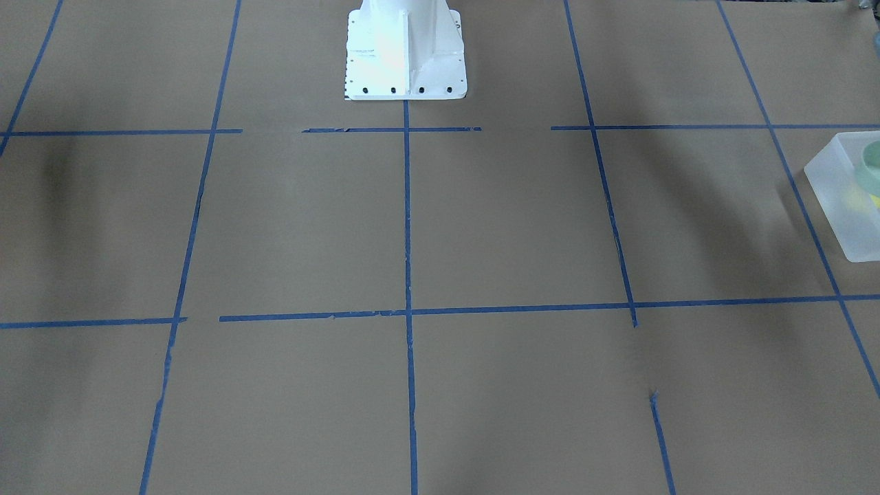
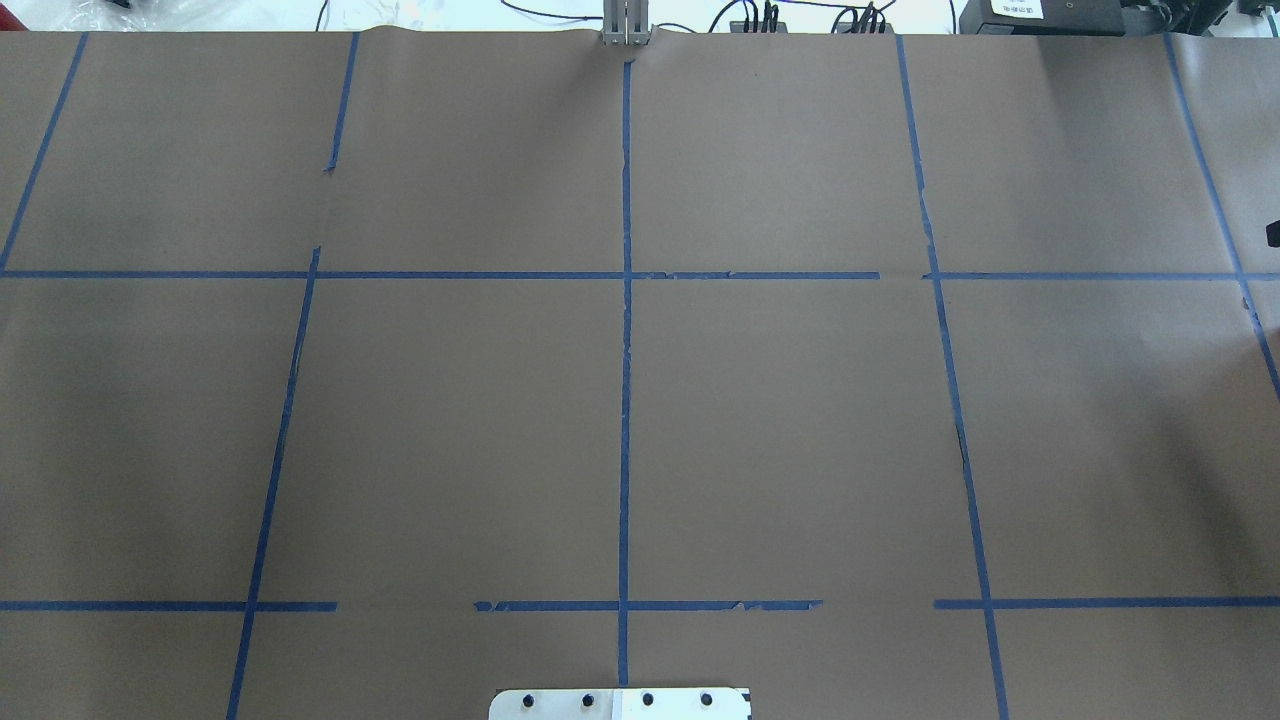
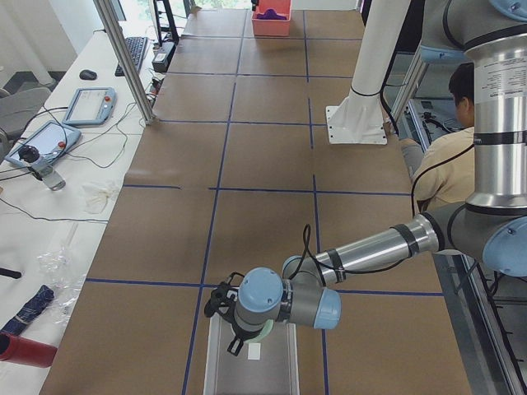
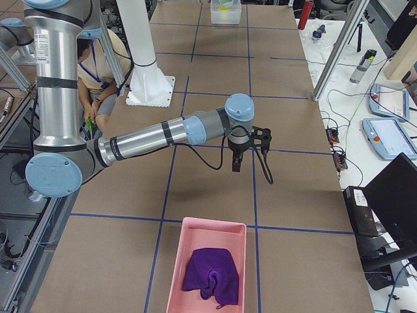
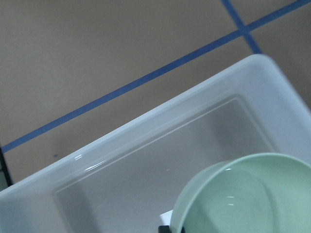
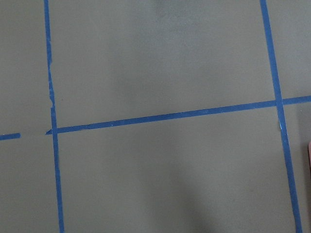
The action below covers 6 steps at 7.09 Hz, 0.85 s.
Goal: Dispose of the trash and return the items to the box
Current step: 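Place the pale green bowl into the clear plastic bin and release it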
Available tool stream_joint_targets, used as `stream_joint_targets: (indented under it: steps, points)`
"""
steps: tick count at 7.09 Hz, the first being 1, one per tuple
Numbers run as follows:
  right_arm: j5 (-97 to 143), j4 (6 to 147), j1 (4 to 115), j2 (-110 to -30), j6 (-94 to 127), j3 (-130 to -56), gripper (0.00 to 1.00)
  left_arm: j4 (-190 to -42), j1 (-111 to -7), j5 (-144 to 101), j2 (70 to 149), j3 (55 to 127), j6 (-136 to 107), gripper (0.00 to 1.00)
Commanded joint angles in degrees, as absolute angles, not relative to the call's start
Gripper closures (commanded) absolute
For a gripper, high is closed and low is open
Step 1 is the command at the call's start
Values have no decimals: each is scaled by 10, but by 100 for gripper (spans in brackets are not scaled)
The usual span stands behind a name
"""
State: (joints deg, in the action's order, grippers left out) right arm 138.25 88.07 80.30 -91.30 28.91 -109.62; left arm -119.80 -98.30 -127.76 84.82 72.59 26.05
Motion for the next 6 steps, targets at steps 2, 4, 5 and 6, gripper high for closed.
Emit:
stream_joint_targets:
  steps: [2, 4, 5, 6]
  points:
    - [1383, 880, 803, -913, 288, -1096, 0, -1186, -1033, -1253, 872, 672, 307, 100]
    - [1383, 881, 803, -913, 288, -1096, 0, -1189, -1034, -1254, 867, 652, 304, 100]
    - [1383, 880, 803, -914, 288, -1095, 0, -1190, -1034, -1254, 868, 642, 304, 68]
    - [1383, 880, 803, -914, 288, -1094, 0, -1191, -1034, -1254, 865, 642, 304, 38]
